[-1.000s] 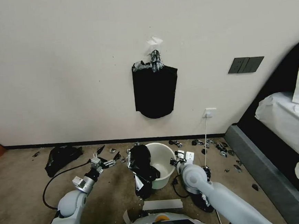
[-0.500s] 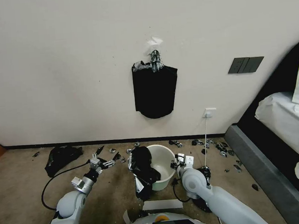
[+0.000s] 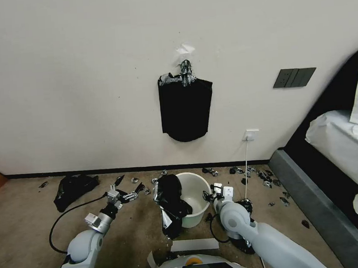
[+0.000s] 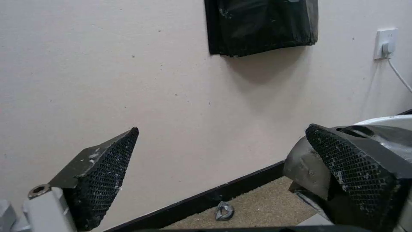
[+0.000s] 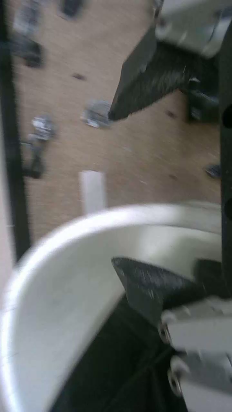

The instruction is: Place a trash bag onto the trash bin.

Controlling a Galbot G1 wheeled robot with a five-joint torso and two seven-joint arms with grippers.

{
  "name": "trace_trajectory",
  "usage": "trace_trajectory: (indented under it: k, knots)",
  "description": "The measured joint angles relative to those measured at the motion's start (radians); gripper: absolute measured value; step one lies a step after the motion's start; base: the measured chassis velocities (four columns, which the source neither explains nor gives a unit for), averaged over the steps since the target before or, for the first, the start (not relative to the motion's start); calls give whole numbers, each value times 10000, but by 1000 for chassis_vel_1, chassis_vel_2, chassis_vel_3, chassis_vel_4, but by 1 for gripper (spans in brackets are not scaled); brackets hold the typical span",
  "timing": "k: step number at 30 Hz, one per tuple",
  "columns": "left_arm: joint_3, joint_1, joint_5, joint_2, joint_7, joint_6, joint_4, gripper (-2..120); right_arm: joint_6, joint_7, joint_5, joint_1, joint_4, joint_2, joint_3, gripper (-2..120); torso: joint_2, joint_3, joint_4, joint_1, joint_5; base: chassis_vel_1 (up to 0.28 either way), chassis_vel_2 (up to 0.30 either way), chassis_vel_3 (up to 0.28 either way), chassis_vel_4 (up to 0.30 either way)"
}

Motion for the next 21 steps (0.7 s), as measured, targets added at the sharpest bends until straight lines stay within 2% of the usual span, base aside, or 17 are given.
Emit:
trace_trajectory:
  k: [2,5,8,10,12,14,16,17,18,19,20,21]
  knots:
    - [-14,0,6,18,4,-23,48,100,-111,-360,-511,100,228,-255,-81,96,0,0,1,0,0,0,0,0,0]
    - [-34,1,25,1,8,-56,163,100,-461,-1760,-1662,286,1220,-1060,-523,100,0,0,1,0,-2,0,0,0,0]
    - [-39,5,38,-8,11,-61,215,100,-753,-2860,-1744,351,2080,-1472,-763,100,0,0,0,0,-3,0,0,0,0]
    - [-46,7,50,-10,11,-63,251,100,-1019,-3474,-1313,482,2675,-1674,-907,100,0,0,0,0,-2,0,0,0,0]
    - [-47,8,58,-12,11,-63,265,100,-1110,-3605,-941,598,2884,-1732,-1009,100,0,0,0,-1,-3,0,0,0,0]
    - [-52,11,97,-52,12,-63,287,100,-1149,-3689,118,997,3109,-1746,-1277,100,0,0,0,0,-2,0,0,0,0]
    - [-54,13,111,-63,11,-63,291,100,-1143,-3684,267,1066,3116,-1739,-1327,100,0,0,-1,0,-2,0,0,0,0]
    - [-63,27,194,-112,11,-64,308,100,-1116,-3564,993,1493,3126,-1650,-1605,100,0,0,-1,0,-2,0,0,0,0]
    - [-63,27,194,-112,11,-64,308,100,-1116,-3564,993,1493,3126,-1650,-1605,100,0,0,-1,0,-2,0,0,0,0]
    - [-70,44,266,-177,11,-64,326,100,-1077,-3359,1718,2089,3044,-1440,-2021,100,0,0,2,0,-2,0,0,0,0]
    - [-70,44,266,-177,11,-64,326,100,-1077,-3359,1718,2089,3044,-1440,-2021,100,0,0,2,0,-2,0,0,0,0]
    - [-73,59,310,-239,12,-63,340,100,-1064,-3103,2094,2682,2831,-1177,-2500,100,0,0,3,0,-3,0,0,0,0]
